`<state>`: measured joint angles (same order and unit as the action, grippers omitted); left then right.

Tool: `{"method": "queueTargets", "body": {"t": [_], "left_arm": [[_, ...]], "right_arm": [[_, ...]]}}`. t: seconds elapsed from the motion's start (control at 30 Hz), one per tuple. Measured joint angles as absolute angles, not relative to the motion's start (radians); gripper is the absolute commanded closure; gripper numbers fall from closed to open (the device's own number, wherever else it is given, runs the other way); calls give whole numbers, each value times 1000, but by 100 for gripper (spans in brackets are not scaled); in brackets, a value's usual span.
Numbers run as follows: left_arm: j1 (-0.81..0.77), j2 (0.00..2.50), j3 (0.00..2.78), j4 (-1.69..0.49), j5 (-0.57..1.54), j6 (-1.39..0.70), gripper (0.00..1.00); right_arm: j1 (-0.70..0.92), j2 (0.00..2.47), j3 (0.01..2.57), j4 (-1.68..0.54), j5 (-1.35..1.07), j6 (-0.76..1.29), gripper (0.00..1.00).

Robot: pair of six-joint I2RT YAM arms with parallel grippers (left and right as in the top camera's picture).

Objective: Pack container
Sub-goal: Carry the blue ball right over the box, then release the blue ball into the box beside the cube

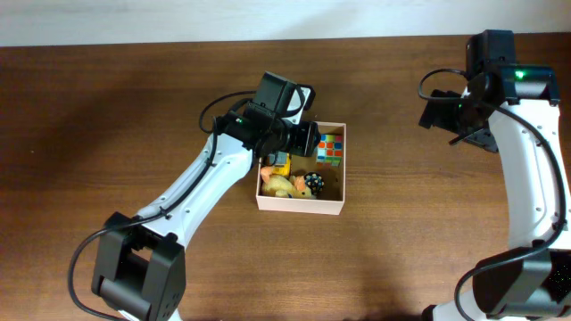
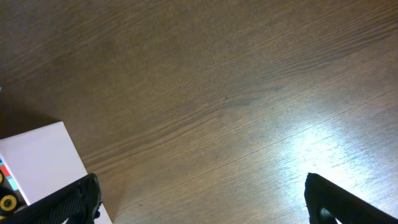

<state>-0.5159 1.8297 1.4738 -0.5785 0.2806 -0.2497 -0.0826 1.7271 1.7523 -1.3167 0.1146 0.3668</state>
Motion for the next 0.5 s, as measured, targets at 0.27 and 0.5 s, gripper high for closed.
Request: {"method": "queueTargets", "body": {"t": [0.27,0.5], "left_arm": [[-516,1830,1474,-579,281,-243,1],[-513,1831,1475,-580,231,-243,1]], "right_arm": [[-83,1727,1752,-1317,115,367,1],[-83,1727,1752,-1317,115,367,1]]}}
